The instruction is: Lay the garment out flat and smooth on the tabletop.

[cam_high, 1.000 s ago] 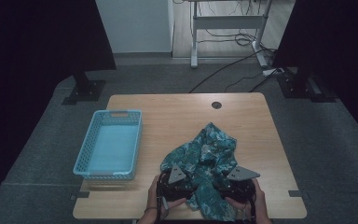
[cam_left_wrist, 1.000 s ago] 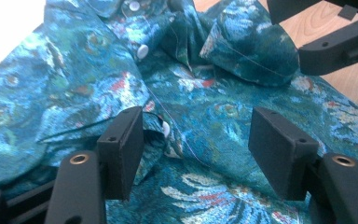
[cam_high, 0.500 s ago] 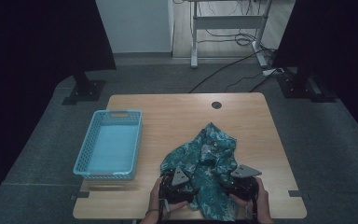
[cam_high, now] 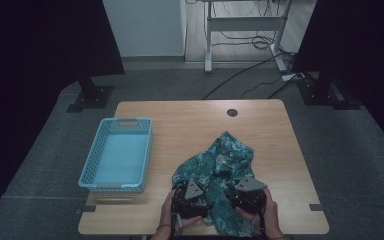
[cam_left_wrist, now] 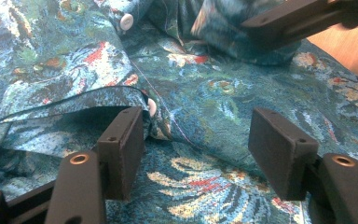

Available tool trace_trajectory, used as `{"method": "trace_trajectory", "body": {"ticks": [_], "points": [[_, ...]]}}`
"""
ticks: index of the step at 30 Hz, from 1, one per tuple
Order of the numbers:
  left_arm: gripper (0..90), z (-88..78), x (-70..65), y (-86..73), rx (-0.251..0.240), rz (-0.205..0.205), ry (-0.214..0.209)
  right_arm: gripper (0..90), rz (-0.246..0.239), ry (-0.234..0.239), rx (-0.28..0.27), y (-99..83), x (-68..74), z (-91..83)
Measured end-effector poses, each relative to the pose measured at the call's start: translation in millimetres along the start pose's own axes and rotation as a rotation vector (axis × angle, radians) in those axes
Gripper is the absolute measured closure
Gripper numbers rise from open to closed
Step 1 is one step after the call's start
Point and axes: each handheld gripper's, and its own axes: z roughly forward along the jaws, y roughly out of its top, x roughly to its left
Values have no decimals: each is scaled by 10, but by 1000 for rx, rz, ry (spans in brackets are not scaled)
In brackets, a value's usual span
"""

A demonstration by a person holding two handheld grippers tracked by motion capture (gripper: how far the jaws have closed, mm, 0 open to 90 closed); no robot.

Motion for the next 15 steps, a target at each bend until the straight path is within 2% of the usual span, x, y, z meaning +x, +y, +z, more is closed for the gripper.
{"method": "trace_trajectory", "body": {"ticks": [3,9,10,11,12,13,14,15], "points": [[359,5,5,-4,1,-2,-2,435,13,-28,26,-52,-58,70],[359,20,1,-8,6,-4,-2,433,33,-23,68,-136,-135,140],[359,22,0,-9,7,-3,-1,499,30,-18,79,-158,-141,167],[359,25,0,-9,9,-2,-1,499,30,-18,79,-158,-141,167],[360,28,0,-10,9,-3,0,594,9,-24,83,-164,-134,180],[360,31,2,-12,11,-3,0,594,9,-24,83,-164,-134,180],[361,35,5,-14,12,-4,1,708,-5,-39,83,-163,-120,177],[361,46,8,-20,16,-5,1,752,-14,-44,84,-160,-114,174]]}}
